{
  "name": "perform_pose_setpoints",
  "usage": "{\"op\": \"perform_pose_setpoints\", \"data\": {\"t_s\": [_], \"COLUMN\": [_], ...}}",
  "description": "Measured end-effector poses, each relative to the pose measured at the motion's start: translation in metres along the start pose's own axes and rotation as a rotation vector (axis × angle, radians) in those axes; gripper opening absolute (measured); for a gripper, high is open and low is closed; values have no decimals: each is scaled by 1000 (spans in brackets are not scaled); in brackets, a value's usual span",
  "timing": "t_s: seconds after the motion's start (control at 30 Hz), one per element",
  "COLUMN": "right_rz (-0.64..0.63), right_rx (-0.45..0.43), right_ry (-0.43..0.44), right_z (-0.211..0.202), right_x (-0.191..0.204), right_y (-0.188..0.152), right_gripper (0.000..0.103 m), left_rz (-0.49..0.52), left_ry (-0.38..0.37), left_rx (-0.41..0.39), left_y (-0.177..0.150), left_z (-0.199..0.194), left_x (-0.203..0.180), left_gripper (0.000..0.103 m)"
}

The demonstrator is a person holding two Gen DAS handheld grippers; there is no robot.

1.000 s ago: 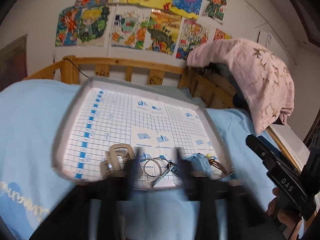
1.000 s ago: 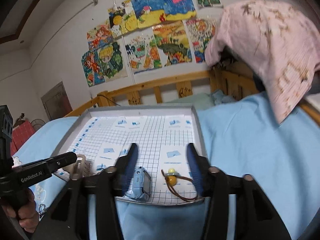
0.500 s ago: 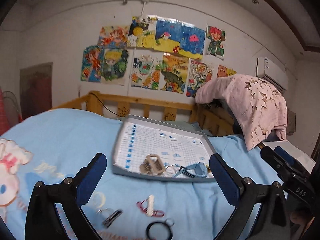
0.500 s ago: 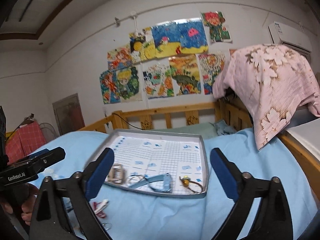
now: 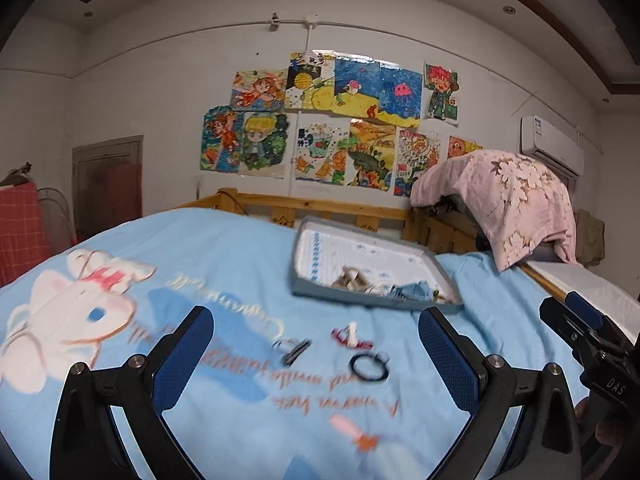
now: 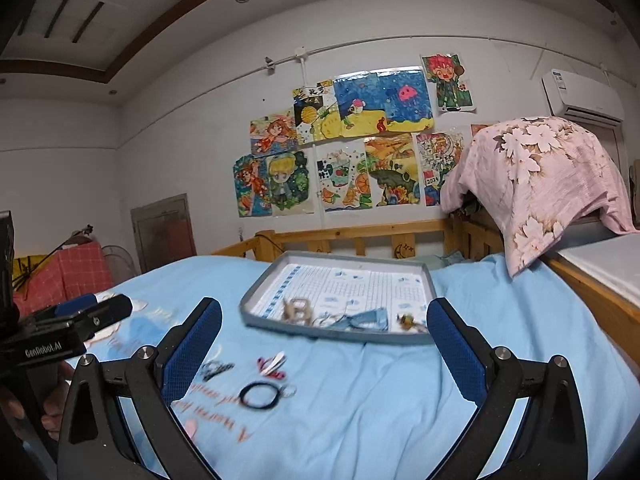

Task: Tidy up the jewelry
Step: 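Lift both open tools away from the tray toward the remaining items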

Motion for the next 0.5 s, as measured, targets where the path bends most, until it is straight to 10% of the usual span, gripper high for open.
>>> {"op": "perform_pose_setpoints", "data": {"t_s": [0.5], "right_rz": [-47], "right_rx": [228], "right_ry": [29], "right_z": [-20], "right_x": [23], "right_y": [-64], "right_gripper": [101], "left_rz": [-7], "left_ry": [42], "left_rx": [154], "left_y": [-54], "left_z": [-14], "left_x": [50], "left_gripper": [103]}}
Point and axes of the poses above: each gripper's, at about its wrist camera, not at the fingertips, and z roughly the way its jaws point, x to its left, y to its top, the point moved 4 cm from there along z, roughly the way its jaws point, and after that the axes turned 9 degrees about -x, right-handed, at the moved point
